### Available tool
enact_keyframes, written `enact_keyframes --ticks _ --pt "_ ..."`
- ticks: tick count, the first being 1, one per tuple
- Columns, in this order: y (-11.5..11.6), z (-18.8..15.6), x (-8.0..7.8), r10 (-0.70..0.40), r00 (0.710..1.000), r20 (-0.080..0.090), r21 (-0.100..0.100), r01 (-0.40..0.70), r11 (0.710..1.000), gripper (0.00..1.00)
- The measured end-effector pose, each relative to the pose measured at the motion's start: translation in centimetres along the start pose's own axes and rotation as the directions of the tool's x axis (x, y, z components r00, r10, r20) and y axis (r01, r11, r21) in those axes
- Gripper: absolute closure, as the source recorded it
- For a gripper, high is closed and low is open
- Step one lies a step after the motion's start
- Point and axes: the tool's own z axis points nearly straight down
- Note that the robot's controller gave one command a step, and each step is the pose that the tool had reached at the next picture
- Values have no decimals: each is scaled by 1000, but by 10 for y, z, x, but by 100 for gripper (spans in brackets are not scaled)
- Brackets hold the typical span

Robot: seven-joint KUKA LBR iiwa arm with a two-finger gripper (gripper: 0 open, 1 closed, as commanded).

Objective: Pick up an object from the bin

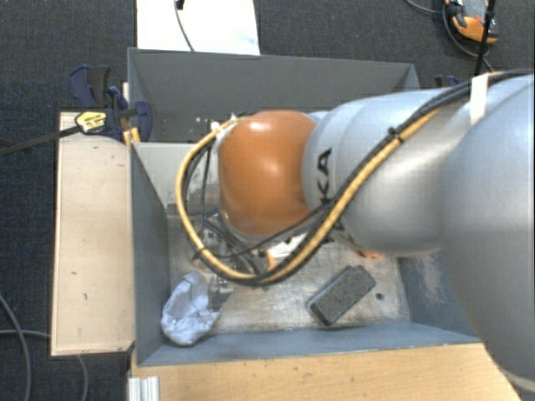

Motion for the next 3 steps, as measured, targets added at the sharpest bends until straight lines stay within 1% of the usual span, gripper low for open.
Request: enact_keyframes --ticks 1,2,3 --pt "-19 118 1 12 1000 -8 2 -12 1000 100" --pt "-19 118 1 13 1000 -8 2 -13 1000 100" --pt "-16 -28 0 26 1000 -5 2 -26 1000 100"
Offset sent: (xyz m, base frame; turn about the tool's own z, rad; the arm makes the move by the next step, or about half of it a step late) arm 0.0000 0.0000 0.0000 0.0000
